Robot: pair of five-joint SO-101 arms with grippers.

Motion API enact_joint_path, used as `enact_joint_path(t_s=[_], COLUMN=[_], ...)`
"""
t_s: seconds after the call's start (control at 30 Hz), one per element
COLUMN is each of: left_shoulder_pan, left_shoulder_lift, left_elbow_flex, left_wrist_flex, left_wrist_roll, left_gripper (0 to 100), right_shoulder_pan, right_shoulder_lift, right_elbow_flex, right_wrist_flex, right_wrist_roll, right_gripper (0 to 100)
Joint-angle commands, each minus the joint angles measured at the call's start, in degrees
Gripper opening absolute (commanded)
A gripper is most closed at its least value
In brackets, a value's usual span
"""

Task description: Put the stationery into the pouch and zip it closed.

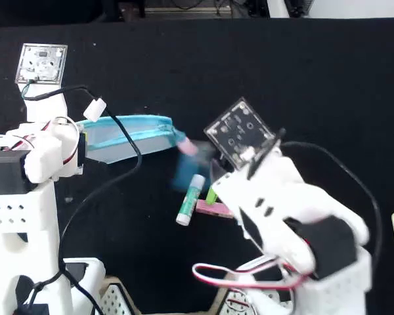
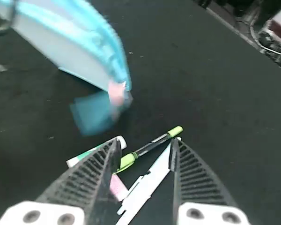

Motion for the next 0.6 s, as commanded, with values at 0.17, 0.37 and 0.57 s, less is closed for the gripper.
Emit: enact_joint_path(t_s=[0.17,0.37,0.57], left_shoulder_pan=[-1.54,-1.54,-1.45], left_shoulder_lift=[-0.18,-0.26,-0.62], left_elbow_flex=[4.35,5.14,5.23], left_wrist_flex=[0.00,-0.09,-0.09], left_wrist_roll=[0.09,0.09,0.18], left_gripper=[3,3,3], right_shoulder_pan=[2.46,18.99,23.65], right_shoulder_lift=[12.53,24.22,34.68], right_elbow_flex=[-13.23,-7.96,4.18], right_wrist_flex=[3.43,1.14,-8.79], right_wrist_roll=[-8.97,-13.36,-13.19], right_gripper=[16.4,16.3,16.2])
